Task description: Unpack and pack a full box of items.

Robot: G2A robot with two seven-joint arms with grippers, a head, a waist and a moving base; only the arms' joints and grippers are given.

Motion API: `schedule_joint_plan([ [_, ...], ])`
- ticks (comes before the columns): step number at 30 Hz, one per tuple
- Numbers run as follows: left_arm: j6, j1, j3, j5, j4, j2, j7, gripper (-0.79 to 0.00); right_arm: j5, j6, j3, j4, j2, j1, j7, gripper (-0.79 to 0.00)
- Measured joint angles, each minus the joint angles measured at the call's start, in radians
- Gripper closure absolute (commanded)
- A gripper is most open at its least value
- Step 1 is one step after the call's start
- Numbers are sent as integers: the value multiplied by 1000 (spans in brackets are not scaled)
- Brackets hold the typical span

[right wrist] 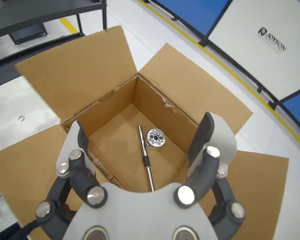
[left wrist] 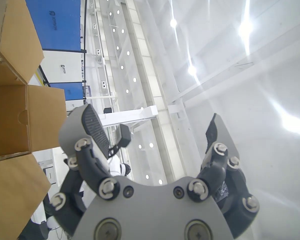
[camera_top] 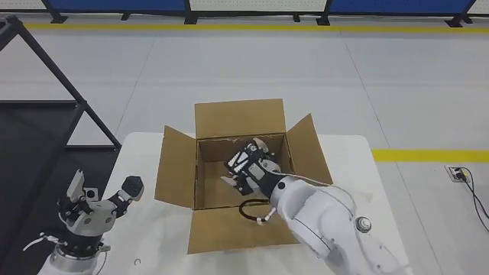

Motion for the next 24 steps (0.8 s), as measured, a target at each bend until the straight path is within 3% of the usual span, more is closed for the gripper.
schedule_joint_plan([
  [3, -14, 27, -7, -13, -9, -3, -9, -785, 42, 68, -66, 127, -38, 90, 7, -785],
  [6, -2, 41, -8, -23, -16, -4, -29, -785, 101, 35, -97, 197, -60, 132, -28, -785],
  [20, 16, 39, -8, -5, -24, -4, -19, -785, 95, 36, -101, 207, -61, 126, -23, -785],
  [24, 36, 18, -5, 3, -32, -6, 27, -785, 115, 109, -150, 305, -99, 177, 64, -785],
])
